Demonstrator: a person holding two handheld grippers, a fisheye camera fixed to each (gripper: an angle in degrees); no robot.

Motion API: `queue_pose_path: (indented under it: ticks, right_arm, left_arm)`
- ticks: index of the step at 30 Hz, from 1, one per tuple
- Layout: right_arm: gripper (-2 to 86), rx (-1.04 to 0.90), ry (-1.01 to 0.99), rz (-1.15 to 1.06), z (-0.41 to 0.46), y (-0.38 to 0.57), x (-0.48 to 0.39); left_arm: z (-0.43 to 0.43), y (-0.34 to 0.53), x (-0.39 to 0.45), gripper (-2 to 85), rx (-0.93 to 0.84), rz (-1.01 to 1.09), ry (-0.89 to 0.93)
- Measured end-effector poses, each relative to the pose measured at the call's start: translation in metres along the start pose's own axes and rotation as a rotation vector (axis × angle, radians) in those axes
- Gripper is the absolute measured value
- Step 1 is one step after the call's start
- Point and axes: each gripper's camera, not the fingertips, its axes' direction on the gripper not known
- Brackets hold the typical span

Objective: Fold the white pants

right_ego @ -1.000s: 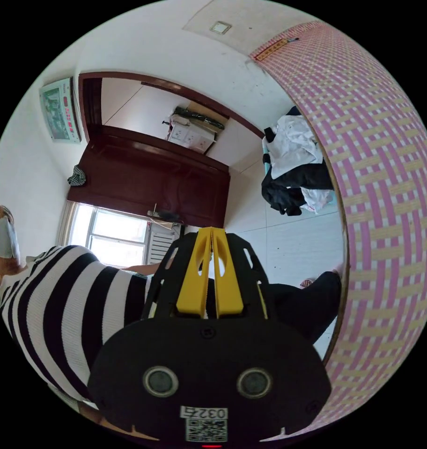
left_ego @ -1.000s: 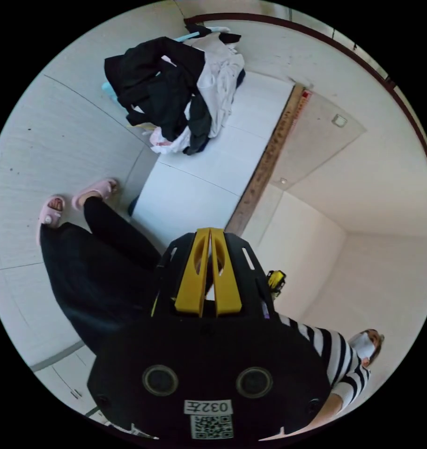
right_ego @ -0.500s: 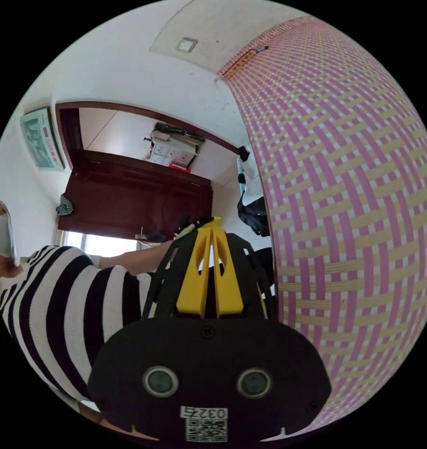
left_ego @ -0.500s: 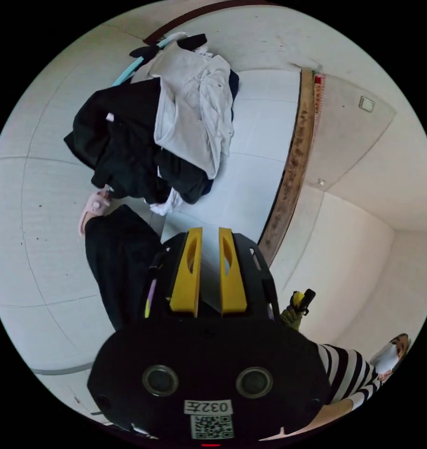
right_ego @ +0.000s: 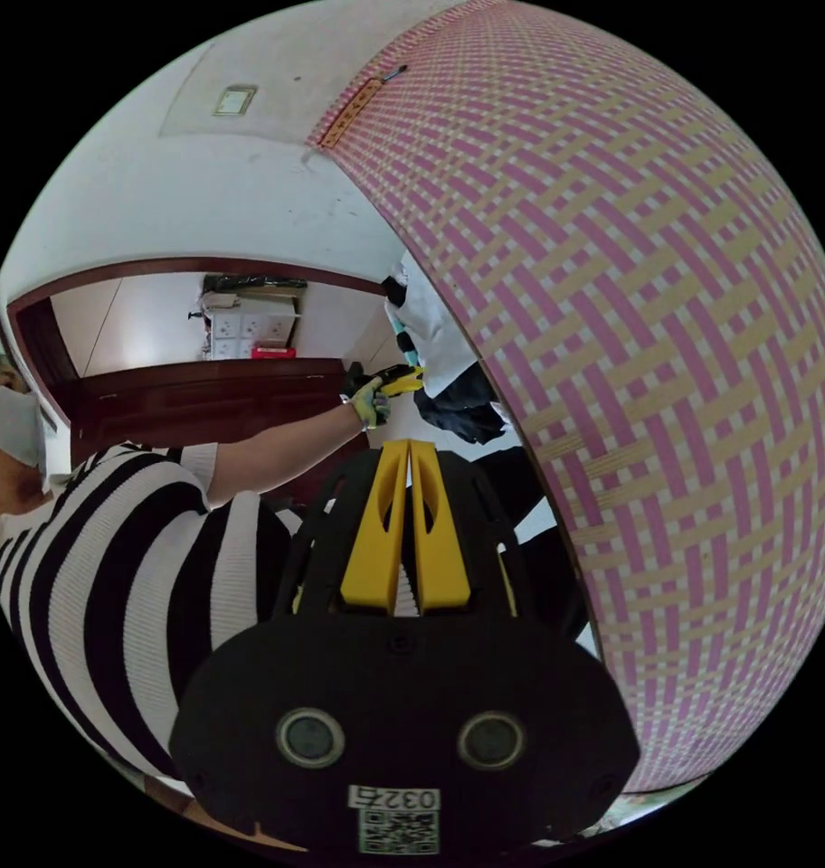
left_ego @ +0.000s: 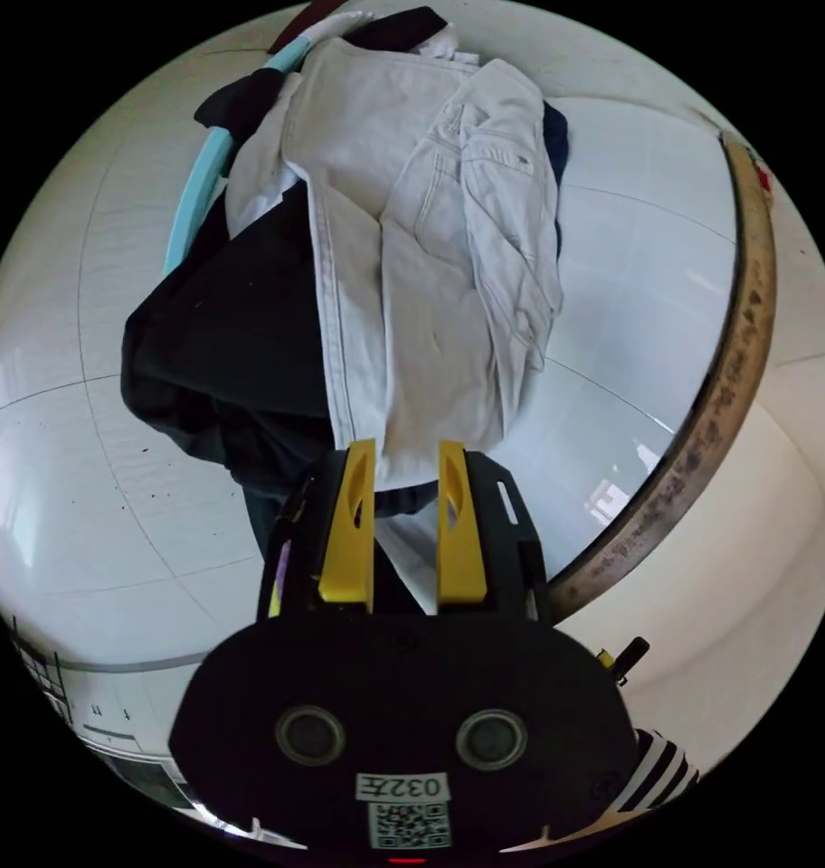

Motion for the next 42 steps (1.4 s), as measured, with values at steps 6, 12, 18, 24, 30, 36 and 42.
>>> queue_pose_path:
  ticks: [6,12,18,24,30,36,42]
  right_arm:
    - [-1.0,0.029,0.005,-0.009,0.008,-0.003,-0.024]
    - [-1.0,0.086,-0.014,-0.017,0.011,0.015,-0.025]
    - [-1.0,0.184,-0.048,-0.027,0.002,0.050,-0.003]
    - [-1.0,0.315,-0.106,-0.048,-0.015,0.102,0.044]
    - [-1.0,0.447,-0.185,-0.062,-0.032,0.171,0.115]
    - [-1.0,0.637,-0.161,-0.051,-0.065,0.261,0.192]
    - [-1.0,0.821,-0.145,0.045,-0.090,0.350,0.268]
  left_arm:
    - [-0.013,0.042,-0.024,-0.7,-0.059,0.077,0.089]
    - [-0.057,0.097,-0.073,-1.0,0.107,0.247,0.754]
    - [-0.150,0.172,-0.068,-1.0,0.397,0.647,1.184]
    - [-0.258,0.285,0.076,-0.9,0.216,1.168,1.253]
    - [-0.264,0.484,0.267,-0.9,-0.060,1.373,1.185]
    - [-0.205,0.693,0.370,-0.9,-0.125,1.404,1.281]
    - [-0.140,0.860,0.433,-1.0,-0.224,1.634,1.444]
